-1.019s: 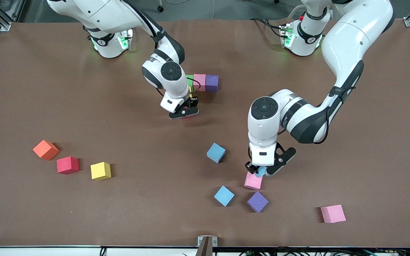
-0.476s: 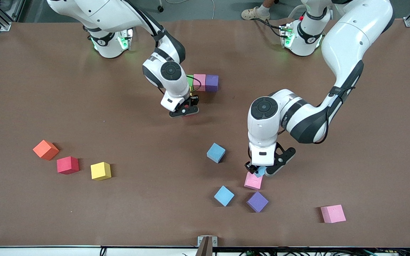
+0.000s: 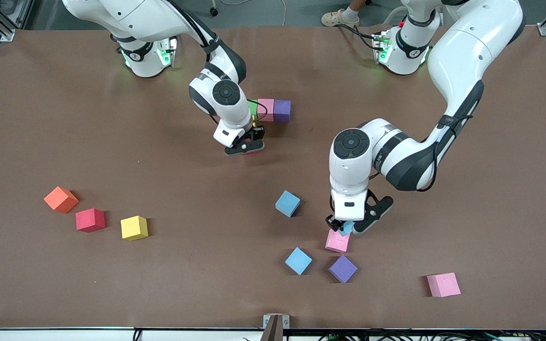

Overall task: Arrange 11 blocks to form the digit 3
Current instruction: 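Place the red cube below yellow with the right gripper and release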

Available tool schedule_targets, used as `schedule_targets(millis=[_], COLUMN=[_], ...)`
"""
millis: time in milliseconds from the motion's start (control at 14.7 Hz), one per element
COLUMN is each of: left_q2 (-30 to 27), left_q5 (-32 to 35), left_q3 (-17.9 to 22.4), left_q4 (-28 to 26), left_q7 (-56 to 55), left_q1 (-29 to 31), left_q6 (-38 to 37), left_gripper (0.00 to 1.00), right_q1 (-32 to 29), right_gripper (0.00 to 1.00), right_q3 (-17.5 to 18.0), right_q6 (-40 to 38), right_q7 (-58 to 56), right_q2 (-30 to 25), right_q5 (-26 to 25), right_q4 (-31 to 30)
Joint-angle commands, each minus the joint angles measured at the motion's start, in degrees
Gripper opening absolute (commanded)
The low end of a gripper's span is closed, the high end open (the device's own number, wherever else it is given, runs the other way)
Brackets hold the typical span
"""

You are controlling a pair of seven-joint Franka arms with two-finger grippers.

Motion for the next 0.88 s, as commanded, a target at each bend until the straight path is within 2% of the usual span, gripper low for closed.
schedule_targets(millis=[0, 815], left_q2=[-0.3, -0.2], left_q5=[-0.5, -0.5], left_q3=[0.2, 0.2], left_q4=[0.1, 0.1], left_q7=[0.5, 0.5], left_q1=[-0.2, -0.2], left_q6=[-0.4, -0.4], left_gripper=[0.08, 0.08], right_q1=[0.1, 0.1], right_gripper=[0.40, 0.40], right_q3=[1.0, 1.6], right_q6=[0.9, 0.2], right_q7=[-0.8, -0.9], right_q2=[0.0, -0.7], right_q5=[1.9, 1.9], right_q4=[-3.6, -3.8])
